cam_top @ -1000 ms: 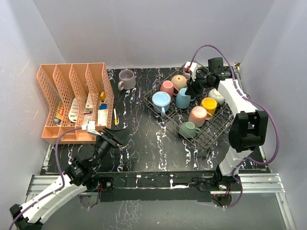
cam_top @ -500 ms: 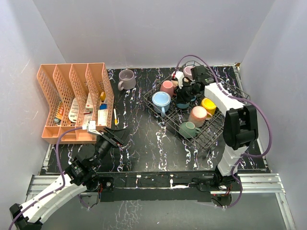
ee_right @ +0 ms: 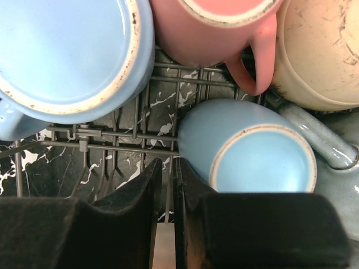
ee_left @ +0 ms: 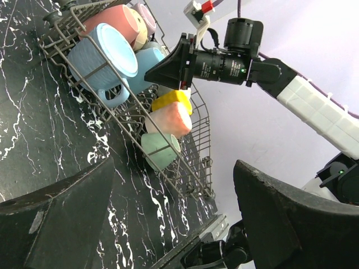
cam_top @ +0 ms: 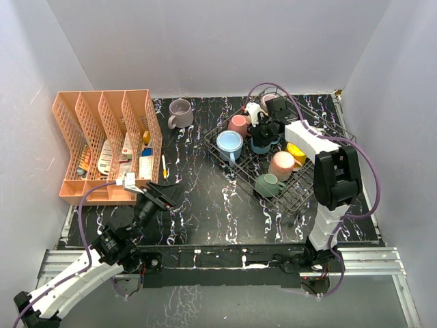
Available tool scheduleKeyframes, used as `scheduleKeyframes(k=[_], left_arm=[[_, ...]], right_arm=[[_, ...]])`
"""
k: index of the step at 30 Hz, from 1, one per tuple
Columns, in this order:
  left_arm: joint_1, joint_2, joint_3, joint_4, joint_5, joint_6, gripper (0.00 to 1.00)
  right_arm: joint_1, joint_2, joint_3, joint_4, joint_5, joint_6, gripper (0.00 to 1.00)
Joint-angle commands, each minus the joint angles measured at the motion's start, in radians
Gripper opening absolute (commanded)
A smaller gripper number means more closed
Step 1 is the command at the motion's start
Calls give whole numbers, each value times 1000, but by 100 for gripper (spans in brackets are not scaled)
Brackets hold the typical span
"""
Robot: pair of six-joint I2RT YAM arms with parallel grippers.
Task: Load the cups into the dish rack
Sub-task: Adjust the cup in the dish rack.
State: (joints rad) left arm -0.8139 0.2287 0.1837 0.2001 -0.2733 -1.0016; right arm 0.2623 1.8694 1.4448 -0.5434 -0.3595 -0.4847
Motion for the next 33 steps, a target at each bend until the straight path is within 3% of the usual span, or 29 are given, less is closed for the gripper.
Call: scheduleKeyframes(k=[1, 10, 20, 33], left_arm=[[1, -30, 43, -12, -11, 16, 84], [-1, -34, 45, -22, -10, 18, 84], [-1, -34, 46, -22, -11, 18, 84], [0, -30, 48, -18, -8, 21, 84]], right_arm=[[0, 16, -4, 92, 124, 15, 17], [-2, 28, -3, 88, 161, 2, 18], [-1, 34, 53, -64, -72, -73, 20], [0, -58, 22, -86, -305, -71, 22]])
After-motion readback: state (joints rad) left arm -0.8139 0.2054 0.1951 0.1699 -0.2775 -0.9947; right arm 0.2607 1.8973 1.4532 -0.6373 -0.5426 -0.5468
